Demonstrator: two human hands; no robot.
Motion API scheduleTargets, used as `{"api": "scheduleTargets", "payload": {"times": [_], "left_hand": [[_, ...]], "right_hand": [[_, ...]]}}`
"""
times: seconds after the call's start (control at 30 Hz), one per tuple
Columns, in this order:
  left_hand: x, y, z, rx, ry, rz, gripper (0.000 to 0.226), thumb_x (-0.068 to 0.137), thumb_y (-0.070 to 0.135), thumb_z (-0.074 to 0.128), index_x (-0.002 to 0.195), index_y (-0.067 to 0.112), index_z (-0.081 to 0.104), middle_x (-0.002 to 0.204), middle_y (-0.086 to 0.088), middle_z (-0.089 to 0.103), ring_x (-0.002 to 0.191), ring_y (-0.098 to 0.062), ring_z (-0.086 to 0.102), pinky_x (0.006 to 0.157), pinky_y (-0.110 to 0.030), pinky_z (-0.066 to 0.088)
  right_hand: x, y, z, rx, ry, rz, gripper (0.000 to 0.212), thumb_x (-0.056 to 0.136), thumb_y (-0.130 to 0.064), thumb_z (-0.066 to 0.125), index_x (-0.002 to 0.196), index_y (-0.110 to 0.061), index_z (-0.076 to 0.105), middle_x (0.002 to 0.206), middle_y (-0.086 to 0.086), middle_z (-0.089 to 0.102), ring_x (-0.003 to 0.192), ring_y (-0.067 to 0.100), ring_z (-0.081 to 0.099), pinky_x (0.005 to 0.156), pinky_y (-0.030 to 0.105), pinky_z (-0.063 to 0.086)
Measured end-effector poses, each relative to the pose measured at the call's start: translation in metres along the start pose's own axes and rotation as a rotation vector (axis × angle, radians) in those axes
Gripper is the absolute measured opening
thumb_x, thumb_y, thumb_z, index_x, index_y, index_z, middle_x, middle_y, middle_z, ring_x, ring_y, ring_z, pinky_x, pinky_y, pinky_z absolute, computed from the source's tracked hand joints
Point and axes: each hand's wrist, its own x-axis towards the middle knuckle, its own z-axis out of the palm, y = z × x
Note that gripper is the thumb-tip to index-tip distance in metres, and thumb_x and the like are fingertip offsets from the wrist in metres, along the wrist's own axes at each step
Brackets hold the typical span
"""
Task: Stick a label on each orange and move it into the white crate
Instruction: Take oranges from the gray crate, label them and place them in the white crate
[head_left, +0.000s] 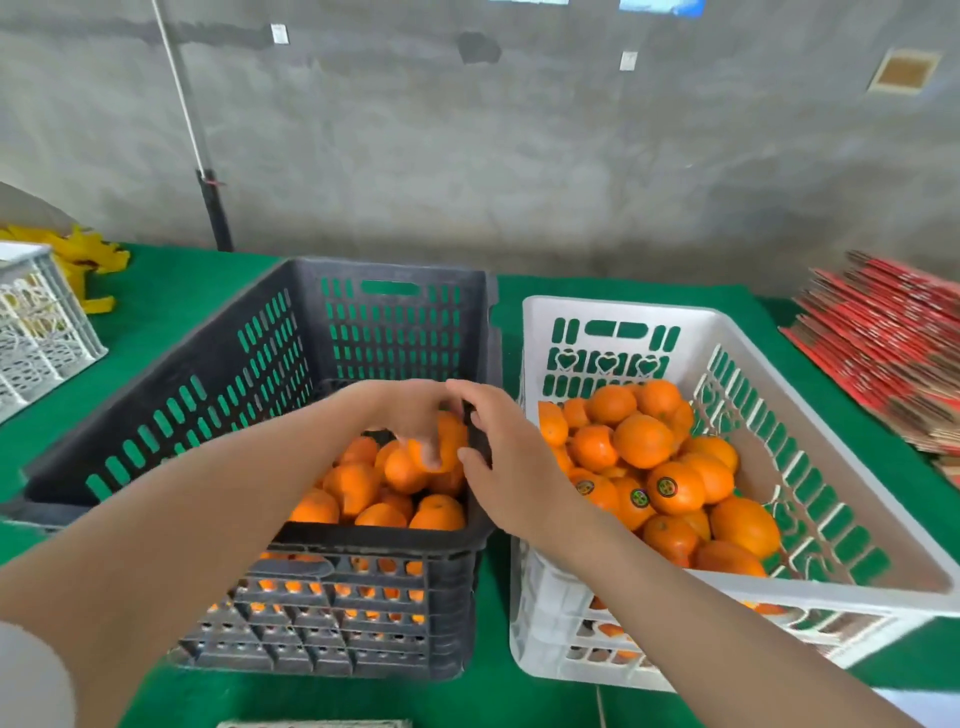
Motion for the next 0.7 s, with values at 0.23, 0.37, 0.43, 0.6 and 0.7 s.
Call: {"api": "scheduleTargets", "payload": {"times": [0.23, 0.37, 0.43, 0.6, 0.7], "left_hand": [[-0.041, -0.04, -0.012, -0.666, 0.18, 0.323, 0.072, 0.051, -0.005, 0.081, 0.1, 0.039, 0.053, 0.101, -0.002, 0.067, 0.094, -0.028, 0.065, 0.07, -0.035, 0.053], [-0.078, -0.025, 0.006, -0.776, 0.272, 0.417, 0.07, 0.05, -0.009, 0.078, 0.098, 0.038, 0.056, 0.099, 0.005, 0.069, 0.089, -0.025, 0.069, 0.064, -0.031, 0.055], [-0.091, -0.01, 0.017, -0.763, 0.314, 0.413, 0.067, 0.052, -0.005, 0.079, 0.098, 0.039, 0.057, 0.102, 0.003, 0.069, 0.091, -0.028, 0.069, 0.065, -0.032, 0.056], [-0.119, 0.033, 0.058, -0.594, 0.394, 0.376, 0.06, 0.053, 0.041, 0.09, 0.103, 0.05, 0.057, 0.11, 0.008, 0.066, 0.098, -0.015, 0.067, 0.078, -0.033, 0.056], [-0.124, 0.049, 0.097, -0.565, 0.371, 0.31, 0.066, 0.055, 0.054, 0.077, 0.114, 0.052, 0.048, 0.116, 0.018, 0.059, 0.102, -0.005, 0.063, 0.083, -0.029, 0.054]], "right_hand": [[-0.011, 0.003, 0.0, 0.013, 0.16, -0.022, 0.067, 0.09, -0.014, 0.061, 0.146, -0.023, 0.024, 0.148, -0.006, 0.033, 0.133, 0.001, 0.026, 0.107, 0.013, 0.02], [-0.027, -0.012, -0.01, 0.087, 0.188, -0.146, 0.08, 0.08, -0.026, 0.073, 0.14, -0.039, 0.023, 0.143, -0.02, 0.034, 0.132, -0.004, 0.029, 0.108, 0.017, 0.026], [-0.04, -0.023, -0.016, 0.099, 0.206, -0.238, 0.081, 0.076, -0.029, 0.075, 0.137, -0.042, 0.023, 0.138, -0.032, 0.03, 0.128, -0.012, 0.029, 0.106, 0.013, 0.03], [-0.087, -0.031, -0.034, 0.284, 0.264, -0.213, 0.067, 0.072, -0.029, 0.079, 0.124, -0.036, 0.037, 0.127, -0.021, 0.044, 0.111, -0.003, 0.05, 0.081, 0.013, 0.048], [-0.12, -0.024, -0.04, 0.367, 0.252, -0.121, 0.061, 0.07, -0.039, 0.078, 0.117, -0.036, 0.039, 0.12, -0.021, 0.05, 0.103, 0.001, 0.057, 0.076, 0.019, 0.053]]}}
